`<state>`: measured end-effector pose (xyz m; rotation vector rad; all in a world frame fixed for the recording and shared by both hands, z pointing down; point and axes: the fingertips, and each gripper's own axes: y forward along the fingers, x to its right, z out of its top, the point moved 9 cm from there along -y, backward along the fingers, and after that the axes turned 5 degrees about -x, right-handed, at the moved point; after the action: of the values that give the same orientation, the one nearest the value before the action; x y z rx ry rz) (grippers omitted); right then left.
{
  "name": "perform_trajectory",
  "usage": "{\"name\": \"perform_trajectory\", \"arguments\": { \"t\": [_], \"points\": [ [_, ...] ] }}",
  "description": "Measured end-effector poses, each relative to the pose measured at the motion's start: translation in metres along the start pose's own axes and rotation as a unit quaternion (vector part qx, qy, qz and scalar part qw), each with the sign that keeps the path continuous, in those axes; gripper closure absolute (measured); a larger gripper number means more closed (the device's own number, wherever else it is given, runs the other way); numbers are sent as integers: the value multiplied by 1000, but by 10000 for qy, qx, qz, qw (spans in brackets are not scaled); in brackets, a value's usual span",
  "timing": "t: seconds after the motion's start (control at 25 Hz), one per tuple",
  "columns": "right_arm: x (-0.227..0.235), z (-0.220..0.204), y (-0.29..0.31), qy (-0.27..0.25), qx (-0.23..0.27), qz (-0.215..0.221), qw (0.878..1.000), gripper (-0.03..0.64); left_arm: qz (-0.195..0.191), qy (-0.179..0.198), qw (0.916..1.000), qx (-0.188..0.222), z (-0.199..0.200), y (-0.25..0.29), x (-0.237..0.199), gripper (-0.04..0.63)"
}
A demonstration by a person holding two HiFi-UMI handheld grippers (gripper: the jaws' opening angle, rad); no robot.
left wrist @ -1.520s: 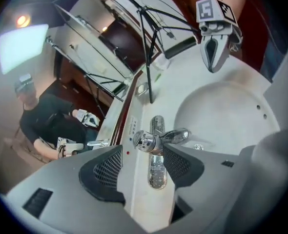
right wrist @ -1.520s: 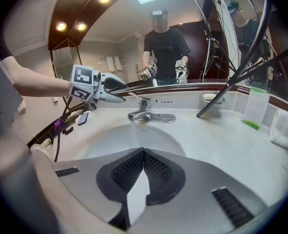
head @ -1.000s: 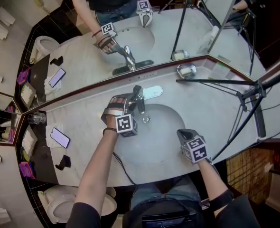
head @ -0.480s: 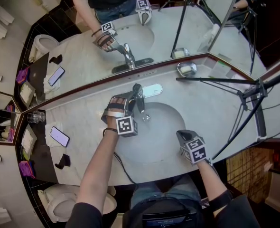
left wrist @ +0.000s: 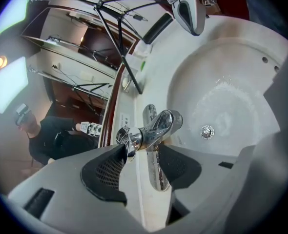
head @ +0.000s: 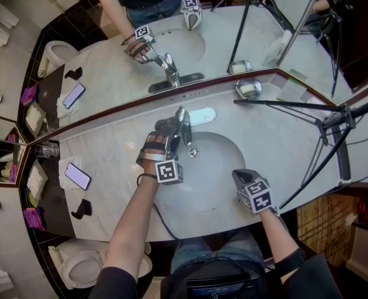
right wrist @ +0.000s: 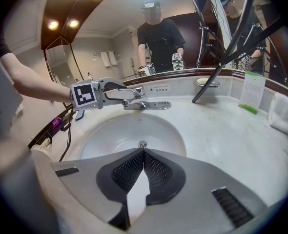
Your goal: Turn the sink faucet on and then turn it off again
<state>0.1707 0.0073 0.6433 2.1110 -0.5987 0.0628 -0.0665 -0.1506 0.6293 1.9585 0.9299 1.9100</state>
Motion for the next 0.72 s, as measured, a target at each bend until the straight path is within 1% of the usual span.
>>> {"name": "perform_trajectory", "arguments": {
  "t": [0.08,0.2,0.36,0.52,0.72],
  "points": [
    [-1,-1,1,-1,-13,2,10000,597,26,4,10000,-8,0,1,4,393],
    [-3,-1,1,-7,-19,6,10000,595,98,-89,9999,-50,-2,1,11,393],
    [-2,-1,-1,1,-10,-34,10000,595,195,-199,9996,-16,1,-1,6,394],
    [-4,-5,-4,-5,-20,-36,10000,595,142,-226,9996,-43,2,-2,3,418],
    [-6,-2,-10,-32,45,-40,10000,597,-35,-513,9986,-108,3,-9,-3,423]
  ]
}}
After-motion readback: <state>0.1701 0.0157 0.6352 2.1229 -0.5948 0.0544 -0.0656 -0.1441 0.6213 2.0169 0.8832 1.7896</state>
